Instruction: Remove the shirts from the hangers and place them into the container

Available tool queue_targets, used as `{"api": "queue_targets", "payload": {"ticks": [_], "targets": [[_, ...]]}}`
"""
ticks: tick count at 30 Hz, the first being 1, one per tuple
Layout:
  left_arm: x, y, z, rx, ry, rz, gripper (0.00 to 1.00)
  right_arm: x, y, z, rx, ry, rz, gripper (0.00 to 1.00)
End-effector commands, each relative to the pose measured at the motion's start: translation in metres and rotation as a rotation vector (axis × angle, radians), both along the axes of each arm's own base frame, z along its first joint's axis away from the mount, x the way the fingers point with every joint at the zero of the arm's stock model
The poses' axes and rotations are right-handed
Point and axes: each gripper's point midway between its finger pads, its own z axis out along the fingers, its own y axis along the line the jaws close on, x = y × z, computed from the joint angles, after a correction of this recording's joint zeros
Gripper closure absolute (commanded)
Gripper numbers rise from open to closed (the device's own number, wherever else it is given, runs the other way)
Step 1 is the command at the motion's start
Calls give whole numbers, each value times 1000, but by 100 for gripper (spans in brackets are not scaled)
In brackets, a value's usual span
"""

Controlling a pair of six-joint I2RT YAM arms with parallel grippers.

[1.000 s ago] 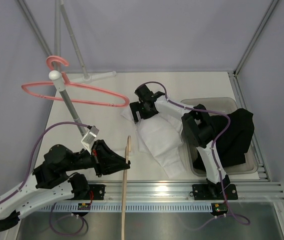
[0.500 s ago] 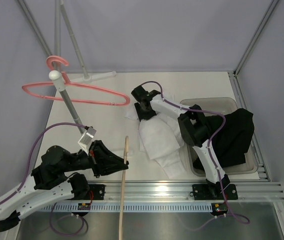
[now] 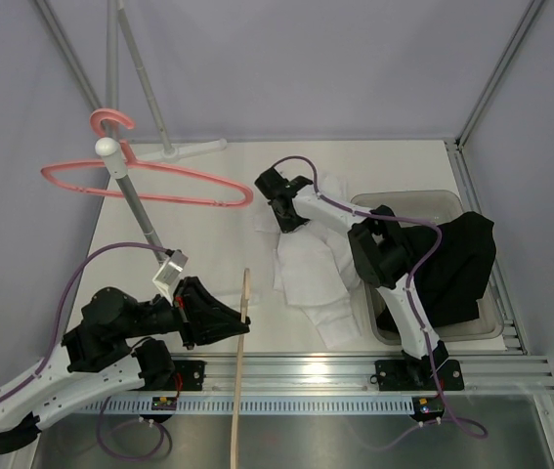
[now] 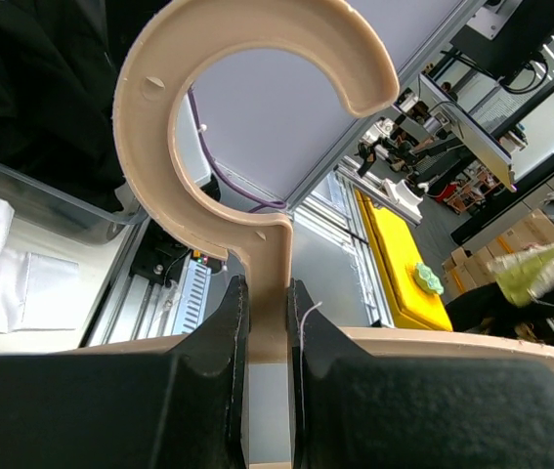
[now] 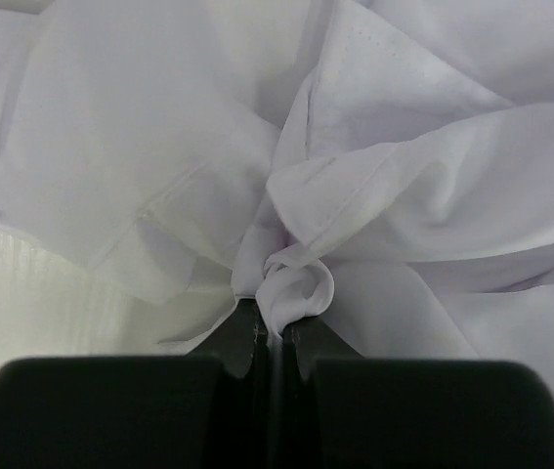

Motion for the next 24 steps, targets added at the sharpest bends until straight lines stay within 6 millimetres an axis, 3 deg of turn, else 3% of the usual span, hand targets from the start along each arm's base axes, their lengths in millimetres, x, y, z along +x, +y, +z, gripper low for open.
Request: {"api": "queue_targets", "payload": {"ticks": [1, 2, 4, 5, 8, 9, 11, 13, 16, 17, 20, 24], "targets": [[-4, 3, 12, -37, -14, -9, 100, 46, -17, 125, -7, -340, -13, 100], [-4, 3, 11, -35, -15, -13, 100, 58, -13, 185, 64, -467, -20, 100], [-5, 3, 11, -30, -16, -19, 100, 73, -30, 251, 83, -609, -45, 100], [-6, 3, 10, -29, -15, -22, 100, 76, -38, 315, 153, -730, -76, 100], [-7, 0, 10, -26, -16, -40, 100, 76, -80, 409, 161, -926, -114, 100], [-8, -1, 9, -22, -14, -48, 100, 70, -96, 454, 204, -1017, -141, 100], [-11, -3, 6, -13, -10, -70, 100, 54, -137, 512, 183, -1159, -203, 100], [-11, -5, 4, -4, -3, -78, 100, 40, -172, 551, 163, -1274, -270, 100], [-12, -8, 2, 13, 3, -97, 100, -4, -217, 603, 208, -1425, -332, 100], [-15, -8, 4, 13, 0, -112, 100, -28, -232, 619, 231, -1471, -355, 100], [-16, -11, 2, 32, 5, -130, 100, -70, -264, 654, 218, -1563, -417, 100], [-18, -12, 4, 28, 5, -146, 100, -96, -285, 655, 153, -1555, -451, 100]]}}
